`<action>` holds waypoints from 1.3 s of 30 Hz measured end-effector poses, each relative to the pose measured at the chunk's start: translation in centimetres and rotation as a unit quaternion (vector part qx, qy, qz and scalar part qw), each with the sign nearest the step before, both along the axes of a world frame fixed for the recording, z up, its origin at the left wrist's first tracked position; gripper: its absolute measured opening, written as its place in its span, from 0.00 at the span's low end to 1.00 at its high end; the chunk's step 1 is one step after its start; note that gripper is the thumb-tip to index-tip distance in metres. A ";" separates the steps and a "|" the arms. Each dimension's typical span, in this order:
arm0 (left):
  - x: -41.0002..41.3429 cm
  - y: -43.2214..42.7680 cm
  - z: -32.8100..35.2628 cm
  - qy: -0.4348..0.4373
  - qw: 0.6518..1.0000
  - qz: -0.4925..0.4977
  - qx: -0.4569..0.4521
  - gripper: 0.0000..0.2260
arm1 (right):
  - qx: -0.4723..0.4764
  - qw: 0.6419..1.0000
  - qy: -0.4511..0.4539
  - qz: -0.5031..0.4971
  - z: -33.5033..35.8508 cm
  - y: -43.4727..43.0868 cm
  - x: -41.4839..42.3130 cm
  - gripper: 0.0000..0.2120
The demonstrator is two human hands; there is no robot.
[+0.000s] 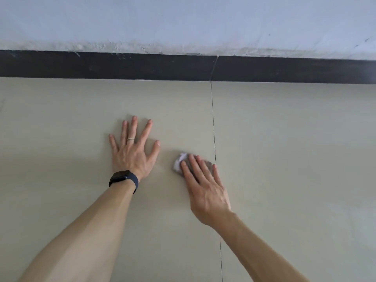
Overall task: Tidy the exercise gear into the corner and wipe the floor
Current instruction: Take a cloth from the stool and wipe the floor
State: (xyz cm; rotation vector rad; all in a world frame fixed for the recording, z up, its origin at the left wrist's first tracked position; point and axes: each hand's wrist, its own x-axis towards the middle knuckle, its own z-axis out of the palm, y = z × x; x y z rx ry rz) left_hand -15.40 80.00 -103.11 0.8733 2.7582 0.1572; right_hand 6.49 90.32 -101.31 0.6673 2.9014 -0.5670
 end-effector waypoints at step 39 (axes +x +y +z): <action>-0.6 0.4 -0.4 0.010 1.000 -0.002 0.000 0.31 | 0.053 0.997 -0.029 0.040 -0.3 15.9 -14.3 0.28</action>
